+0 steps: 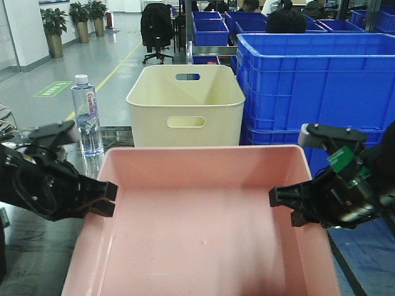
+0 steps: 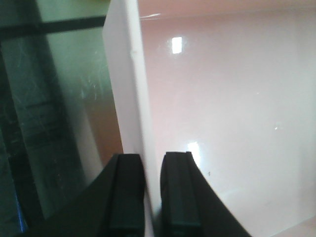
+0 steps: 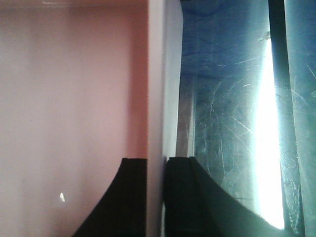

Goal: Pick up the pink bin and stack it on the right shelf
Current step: 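Lower the pink bin onto the dark table with both grippers, then open both grippers and raise them away from the bin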

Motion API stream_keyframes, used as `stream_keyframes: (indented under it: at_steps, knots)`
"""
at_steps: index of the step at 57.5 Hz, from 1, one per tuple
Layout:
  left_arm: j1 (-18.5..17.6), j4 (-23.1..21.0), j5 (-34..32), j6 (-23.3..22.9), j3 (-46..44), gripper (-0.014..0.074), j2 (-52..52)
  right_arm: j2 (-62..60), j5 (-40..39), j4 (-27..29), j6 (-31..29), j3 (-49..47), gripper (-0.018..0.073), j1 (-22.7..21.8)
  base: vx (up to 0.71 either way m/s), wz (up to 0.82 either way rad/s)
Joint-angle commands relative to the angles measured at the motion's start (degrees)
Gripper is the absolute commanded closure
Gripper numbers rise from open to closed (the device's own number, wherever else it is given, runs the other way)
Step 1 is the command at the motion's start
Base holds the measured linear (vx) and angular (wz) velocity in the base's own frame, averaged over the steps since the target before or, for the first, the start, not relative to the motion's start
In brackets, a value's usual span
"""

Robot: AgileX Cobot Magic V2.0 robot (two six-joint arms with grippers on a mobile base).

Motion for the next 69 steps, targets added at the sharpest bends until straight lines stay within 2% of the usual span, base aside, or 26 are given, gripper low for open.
stream_keyframes:
  at_steps: [1,12,23,30,41,48,59,65,69]
  knots:
    - [0.04,-2.75,-3.33,0.76,-1.6,0.0595,-0.6,-0.47,-5.88,0.16,-0.33,-2.22,0.0566,-0.33,0.0,0.0]
    - [0.04,-2.69,-3.35,0.76,-1.6,0.0581,1.32,3.16,-6.78,0.47,-0.33,-2.22,0.0546,-0.33,0.0,0.0]
    - [0.04,-2.57,-4.07,0.76,-1.6,0.051,3.04,5.64,-6.93,0.47,-0.33,-2.22,0.0454,-0.33,0.0,0.0]
    - [0.04,-2.62,-3.47,0.76,-1.6,0.0433,3.61,6.08,-6.86,0.47,-0.33,-2.22,0.0345,-0.33,0.0,0.0]
    - [0.04,-2.67,-3.8,1.3,-1.6,0.0265,3.42,5.88,-7.69,0.47,0.04,-2.22,0.0112,-0.33,0.0,0.0]
    - [0.04,-2.73,-5.02,2.78,-1.63,0.0166,2.84,4.95,-9.16,0.47,0.89,-2.22,0.0036,-0.33,0.0,0.0]
    - [0.04,-2.68,-11.2,3.32,-1.63,0.0084,-1.11,0.69,-12.47,0.47,0.93,-2.22,0.0044,-0.33,0.0,0.0]
    - [0.04,-2.56,-15.66,7.84,-1.63,0.0088,-5.44,-3.07,-13.19,-0.35,0.93,-2.22,0.0095,-0.33,0.0,0.0]
    - [0.04,-2.52,-16.39,11.89,-1.63,0.0108,-8.61,-5.71,-12.63,-1.68,0.93,-2.22,0.0153,-0.33,0.0,0.0]
